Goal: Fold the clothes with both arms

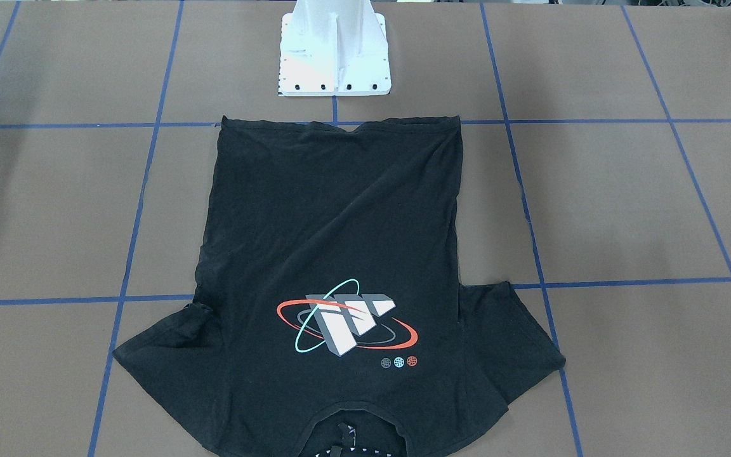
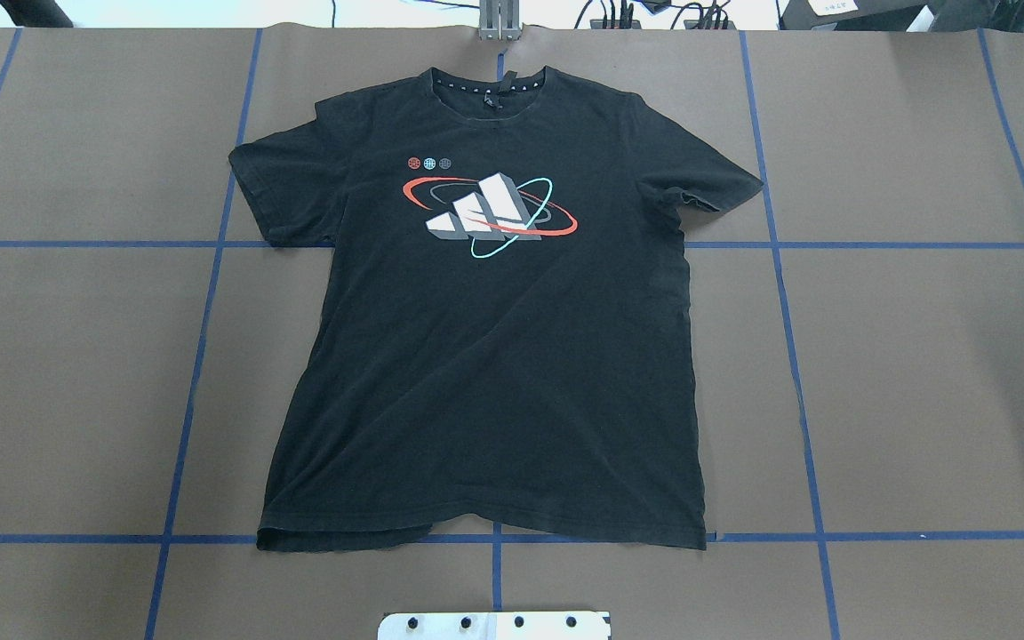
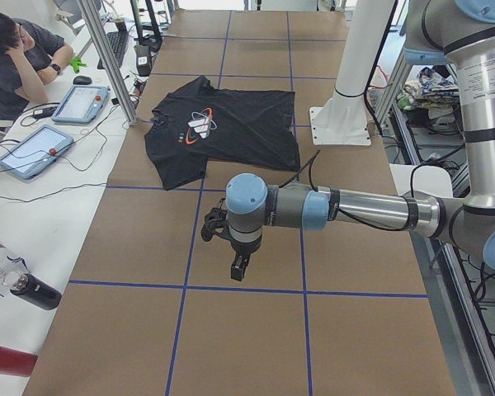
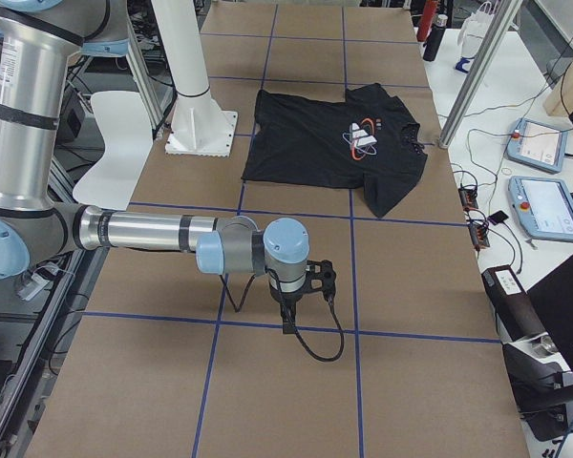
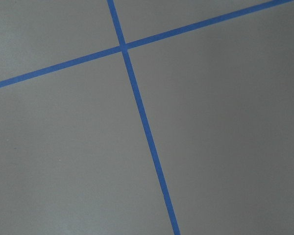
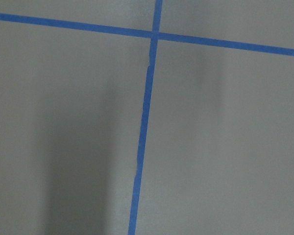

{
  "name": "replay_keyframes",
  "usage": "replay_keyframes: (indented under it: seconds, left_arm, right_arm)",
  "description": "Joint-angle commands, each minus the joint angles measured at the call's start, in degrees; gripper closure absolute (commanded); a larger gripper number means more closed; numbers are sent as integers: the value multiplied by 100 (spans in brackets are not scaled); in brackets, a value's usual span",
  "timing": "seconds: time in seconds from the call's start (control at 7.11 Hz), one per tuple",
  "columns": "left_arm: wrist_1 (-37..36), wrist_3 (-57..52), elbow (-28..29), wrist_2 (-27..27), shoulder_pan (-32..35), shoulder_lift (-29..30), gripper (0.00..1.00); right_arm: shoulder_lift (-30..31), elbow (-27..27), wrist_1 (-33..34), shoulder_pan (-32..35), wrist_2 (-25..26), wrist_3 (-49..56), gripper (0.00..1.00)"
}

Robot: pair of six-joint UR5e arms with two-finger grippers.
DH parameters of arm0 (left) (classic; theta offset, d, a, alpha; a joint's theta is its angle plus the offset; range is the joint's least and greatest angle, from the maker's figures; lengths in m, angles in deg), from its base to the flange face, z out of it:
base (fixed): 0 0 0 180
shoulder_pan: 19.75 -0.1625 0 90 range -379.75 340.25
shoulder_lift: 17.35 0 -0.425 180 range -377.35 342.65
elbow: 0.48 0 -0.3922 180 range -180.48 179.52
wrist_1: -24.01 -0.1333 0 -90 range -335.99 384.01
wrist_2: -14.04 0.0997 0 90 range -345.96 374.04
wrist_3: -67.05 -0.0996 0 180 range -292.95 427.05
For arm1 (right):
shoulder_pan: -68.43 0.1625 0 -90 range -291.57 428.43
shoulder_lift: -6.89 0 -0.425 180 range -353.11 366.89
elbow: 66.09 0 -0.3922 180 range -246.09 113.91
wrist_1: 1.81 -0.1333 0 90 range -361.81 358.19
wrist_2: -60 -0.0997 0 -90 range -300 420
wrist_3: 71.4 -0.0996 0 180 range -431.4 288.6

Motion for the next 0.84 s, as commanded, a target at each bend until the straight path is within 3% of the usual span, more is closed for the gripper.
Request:
replay_keyframes:
  seconds: [0.0, 0.42, 0.56, 0.7]
  left_arm:
    - [104, -13, -52, 17, 0, 0, 0]
    - [866, -13, -62, 9, 0, 0, 0]
    - [1427, 22, -123, -26, 0, 44, 0]
    - [2546, 57, -10, 26, 0, 235, 0]
  right_arm:
    - [-5, 32, -1, 0, -4, 0, 0]
    - [-49, 312, -1, -9, -39, -26, 0]
    - [-310, 426, -149, -9, -196, -96, 0]
    - [-556, 393, -402, -9, -172, -97, 0]
